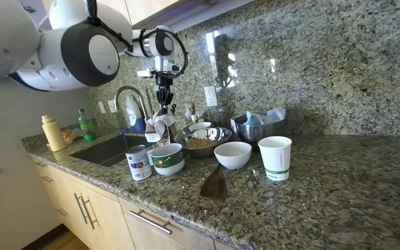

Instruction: Use the towel to wipe the white plate on the left

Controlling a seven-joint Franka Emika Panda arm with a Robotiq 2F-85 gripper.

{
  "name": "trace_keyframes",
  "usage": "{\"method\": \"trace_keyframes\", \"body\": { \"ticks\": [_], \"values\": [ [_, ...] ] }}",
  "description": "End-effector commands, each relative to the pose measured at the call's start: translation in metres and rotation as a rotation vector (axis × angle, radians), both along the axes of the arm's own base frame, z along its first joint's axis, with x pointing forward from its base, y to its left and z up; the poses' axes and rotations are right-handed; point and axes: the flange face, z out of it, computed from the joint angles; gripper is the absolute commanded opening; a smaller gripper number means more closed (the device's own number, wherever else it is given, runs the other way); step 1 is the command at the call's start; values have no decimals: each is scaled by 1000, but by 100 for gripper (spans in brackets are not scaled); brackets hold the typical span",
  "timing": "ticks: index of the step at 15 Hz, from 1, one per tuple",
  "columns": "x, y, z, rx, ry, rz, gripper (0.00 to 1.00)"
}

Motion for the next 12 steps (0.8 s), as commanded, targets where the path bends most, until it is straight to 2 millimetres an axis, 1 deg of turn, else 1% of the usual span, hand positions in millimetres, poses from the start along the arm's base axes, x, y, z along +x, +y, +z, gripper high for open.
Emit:
{"method": "trace_keyframes", "body": {
  "ticks": [1,4,5,6,7,12],
  "values": [
    [-5,-19,17,18,51,-110,3],
    [-3,-30,26,17,44,-182,3],
    [-3,-29,28,16,38,-176,3],
    [-3,-19,27,13,20,-131,3],
    [3,-27,15,9,11,-147,11],
    [1,-18,17,9,8,-134,11]
  ]
}}
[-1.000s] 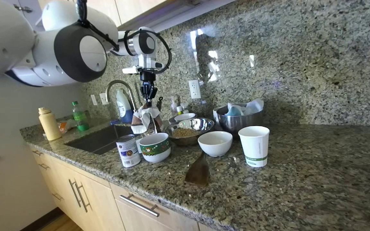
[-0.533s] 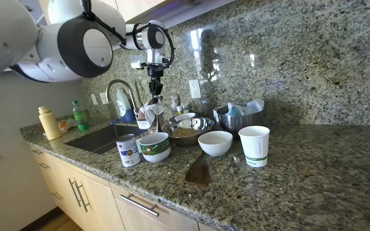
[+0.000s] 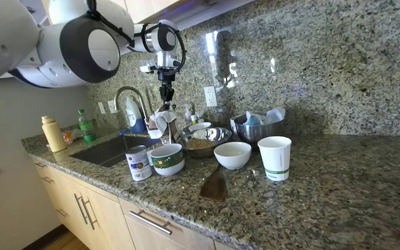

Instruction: Use the towel to wipe the white plate on the left

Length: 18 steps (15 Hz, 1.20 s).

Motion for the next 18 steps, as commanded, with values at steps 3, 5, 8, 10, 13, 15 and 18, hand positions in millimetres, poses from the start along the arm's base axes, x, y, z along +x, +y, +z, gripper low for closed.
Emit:
{"method": "trace_keyframes", "body": {
  "ticks": [3,5,8,10,13,15,18],
  "values": [
    [0,-5,-3,-10,13,-12,3],
    [0,-18,-5,-30,30,-35,3],
    [0,-48,-5,-70,50,-86,3],
    [0,-73,-2,-88,59,-125,3],
    [-1,-115,0,-109,78,-206,3],
    [-2,-148,2,-125,90,-287,3],
    [-6,-199,-1,-139,111,-424,3]
  ]
}}
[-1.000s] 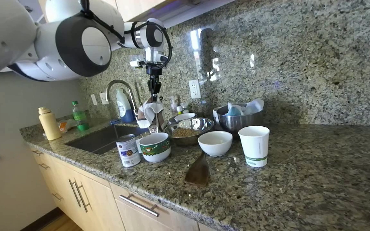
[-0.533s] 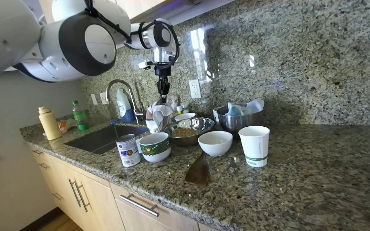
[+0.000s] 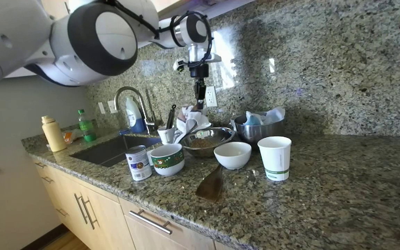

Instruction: Use the towel to wipe the white plate on the left

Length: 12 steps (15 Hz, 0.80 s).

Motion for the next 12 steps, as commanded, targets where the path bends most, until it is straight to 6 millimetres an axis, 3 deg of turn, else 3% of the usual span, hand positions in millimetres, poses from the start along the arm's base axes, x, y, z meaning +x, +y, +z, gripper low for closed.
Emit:
{"method": "trace_keyframes", "body": {
  "ticks": [1,6,12],
  "values": [
    [-11,-56,9,-13,37,-168,3],
    [-24,-130,-1,-18,69,-366,3],
    [-39,-179,0,-28,93,-518,3]
  ]
}}
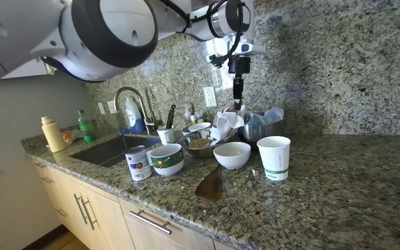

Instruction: Use the towel to wipe the white plate on the left

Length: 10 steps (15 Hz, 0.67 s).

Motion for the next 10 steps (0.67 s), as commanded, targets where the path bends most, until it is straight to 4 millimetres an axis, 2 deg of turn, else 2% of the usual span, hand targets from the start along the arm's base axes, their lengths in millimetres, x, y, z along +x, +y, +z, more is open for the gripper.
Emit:
{"method": "trace_keyframes", "body": {
  "ticks": [1,4,10],
  "values": [
    [-14,-18,13,16,34,-91,3],
    [-21,-17,17,34,66,-53,3],
    [-28,3,32,62,115,20,3]
  ]
}}
